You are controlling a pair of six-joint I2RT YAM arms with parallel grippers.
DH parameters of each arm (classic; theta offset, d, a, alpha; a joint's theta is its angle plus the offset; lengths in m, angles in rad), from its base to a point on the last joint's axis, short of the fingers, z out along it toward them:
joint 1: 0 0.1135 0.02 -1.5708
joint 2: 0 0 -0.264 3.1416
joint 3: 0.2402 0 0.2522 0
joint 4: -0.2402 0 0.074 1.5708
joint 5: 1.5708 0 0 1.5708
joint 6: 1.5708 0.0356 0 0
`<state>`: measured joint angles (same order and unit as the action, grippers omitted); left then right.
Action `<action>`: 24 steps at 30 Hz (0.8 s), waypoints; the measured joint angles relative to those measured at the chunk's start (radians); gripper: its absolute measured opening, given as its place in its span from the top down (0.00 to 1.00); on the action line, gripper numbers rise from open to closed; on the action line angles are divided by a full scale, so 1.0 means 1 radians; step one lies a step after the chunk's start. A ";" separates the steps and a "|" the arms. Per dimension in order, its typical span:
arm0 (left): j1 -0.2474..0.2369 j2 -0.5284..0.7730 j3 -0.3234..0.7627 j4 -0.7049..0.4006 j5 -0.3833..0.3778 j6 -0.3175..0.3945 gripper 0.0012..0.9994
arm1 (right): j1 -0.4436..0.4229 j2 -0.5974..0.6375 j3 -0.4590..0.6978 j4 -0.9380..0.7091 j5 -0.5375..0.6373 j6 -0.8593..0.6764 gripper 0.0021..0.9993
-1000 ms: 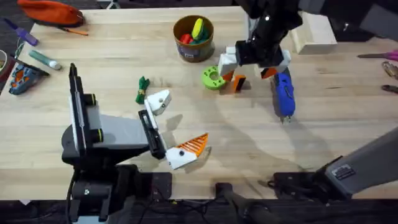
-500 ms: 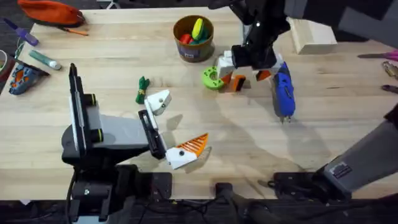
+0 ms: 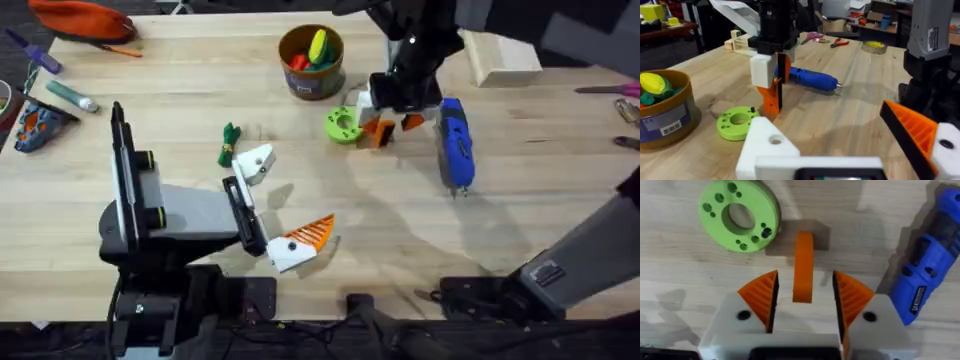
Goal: Pick up the gripper from the table and insert it into the empty holder that is missing its gripper. Then pick up a screw, insert it into the mounting hole, and use the screwdriver to tighten it. Finally, clean up the table by picking up the vegetable and placing it into the bucket.
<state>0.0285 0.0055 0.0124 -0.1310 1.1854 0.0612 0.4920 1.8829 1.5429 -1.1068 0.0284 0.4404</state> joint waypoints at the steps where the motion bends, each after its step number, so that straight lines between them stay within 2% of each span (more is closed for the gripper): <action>1: 0.000 0.000 0.000 0.000 0.000 0.000 0.01 | 0.002 0.004 0.000 0.000 0.000 0.000 0.43; 7: 0.000 0.000 0.000 0.000 0.000 0.000 0.01 | 0.006 0.026 0.000 -0.003 0.000 0.000 0.56; 11: 0.000 0.000 0.000 0.000 0.000 0.000 0.01 | 0.006 0.026 0.000 -0.006 0.000 0.000 0.59; 16: 0.000 0.000 0.000 0.000 0.000 0.000 0.01 | 0.006 0.026 0.000 -0.005 0.000 0.000 0.68; 20: 0.000 0.000 0.000 0.000 0.000 0.000 0.01 | 0.006 0.026 0.000 -0.004 0.000 0.000 0.81; 24: 0.000 0.000 0.000 0.000 0.000 0.000 0.01 | 0.006 0.026 0.000 0.003 0.000 0.000 0.88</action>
<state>0.0288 0.0053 0.0124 -0.1310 1.1854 0.0612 0.4976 1.9087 1.5431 -1.1034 0.0284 0.4404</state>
